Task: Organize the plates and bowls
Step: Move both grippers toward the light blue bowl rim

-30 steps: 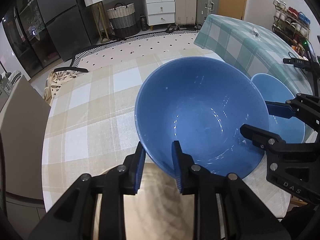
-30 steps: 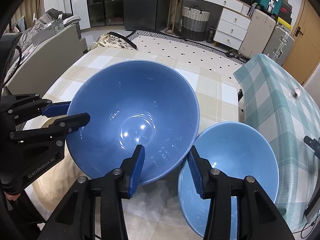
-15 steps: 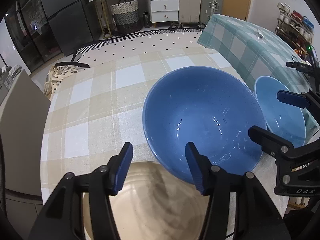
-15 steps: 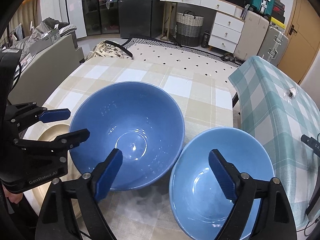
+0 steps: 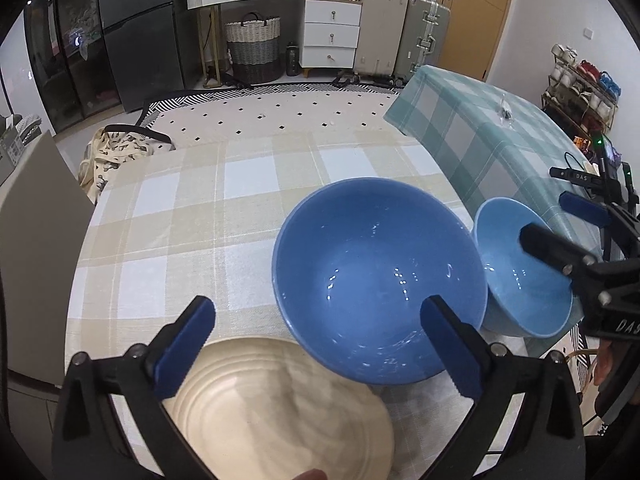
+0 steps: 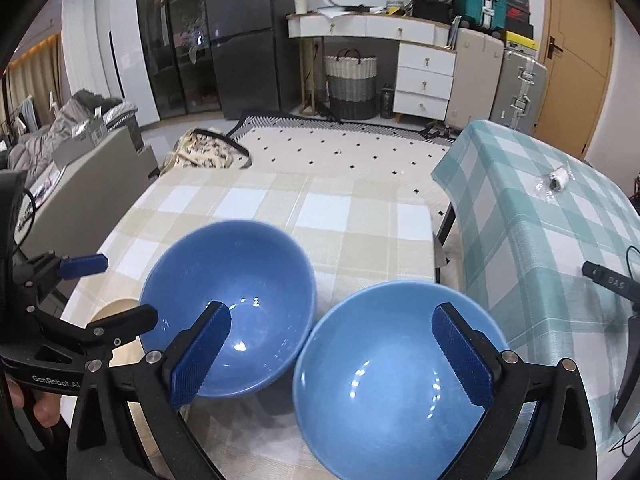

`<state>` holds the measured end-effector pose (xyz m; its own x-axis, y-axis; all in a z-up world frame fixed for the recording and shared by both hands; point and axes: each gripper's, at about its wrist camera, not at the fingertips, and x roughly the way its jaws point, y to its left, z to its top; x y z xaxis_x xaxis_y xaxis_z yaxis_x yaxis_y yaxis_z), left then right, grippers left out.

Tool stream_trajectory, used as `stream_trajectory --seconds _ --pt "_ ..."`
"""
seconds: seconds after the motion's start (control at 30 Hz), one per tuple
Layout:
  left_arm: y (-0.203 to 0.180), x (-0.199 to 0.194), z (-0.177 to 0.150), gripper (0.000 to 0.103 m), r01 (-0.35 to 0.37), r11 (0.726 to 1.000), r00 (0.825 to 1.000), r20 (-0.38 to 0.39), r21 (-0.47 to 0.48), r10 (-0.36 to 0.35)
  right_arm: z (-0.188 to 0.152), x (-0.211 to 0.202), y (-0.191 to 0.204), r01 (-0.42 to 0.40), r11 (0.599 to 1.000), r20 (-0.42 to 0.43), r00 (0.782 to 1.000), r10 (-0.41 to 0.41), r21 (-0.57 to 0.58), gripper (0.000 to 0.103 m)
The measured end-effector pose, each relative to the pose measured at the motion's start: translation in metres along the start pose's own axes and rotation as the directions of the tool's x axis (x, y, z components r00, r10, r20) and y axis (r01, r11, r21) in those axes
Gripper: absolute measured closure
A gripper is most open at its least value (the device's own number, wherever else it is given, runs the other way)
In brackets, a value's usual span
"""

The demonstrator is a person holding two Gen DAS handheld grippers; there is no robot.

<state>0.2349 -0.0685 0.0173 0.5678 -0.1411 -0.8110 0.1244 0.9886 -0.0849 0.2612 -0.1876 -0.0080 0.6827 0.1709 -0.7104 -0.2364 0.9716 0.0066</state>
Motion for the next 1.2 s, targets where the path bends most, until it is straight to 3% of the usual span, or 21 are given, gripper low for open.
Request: stream_trajectory --seconds 0.3,0.7,0.9,1.03,1.2 --pt "-0.037 -0.001 0.000 0.000 0.035 0.998 0.999 -0.009 0.055 -0.035 0.001 -0.036 -0.043 0.036 0.994 0.093 0.995 -0.046 0.102 0.001" --pt "-0.084 0.001 -0.006 0.000 0.094 0.988 0.996 -0.018 0.119 -0.093 -0.025 -0.044 -0.082 0.078 0.990 0.061 0.994 -0.086 0.120 0.001" --pt "-0.098 0.003 -0.005 0.003 0.184 0.978 0.983 -0.040 0.096 -0.181 -0.033 -0.044 -0.099 0.094 0.985 0.049 0.994 -0.102 0.146 0.001" --pt "-0.108 0.001 -0.007 0.011 0.225 0.969 0.974 -0.040 0.104 -0.222 -0.038 -0.043 -0.109 0.092 0.983 0.040 0.994 -0.100 0.161 0.001" --pt "-0.117 0.005 -0.011 0.029 0.256 0.962 0.966 -0.060 0.097 -0.251 -0.043 -0.040 -0.115 0.095 0.982 0.026 0.995 -0.101 0.165 0.001"
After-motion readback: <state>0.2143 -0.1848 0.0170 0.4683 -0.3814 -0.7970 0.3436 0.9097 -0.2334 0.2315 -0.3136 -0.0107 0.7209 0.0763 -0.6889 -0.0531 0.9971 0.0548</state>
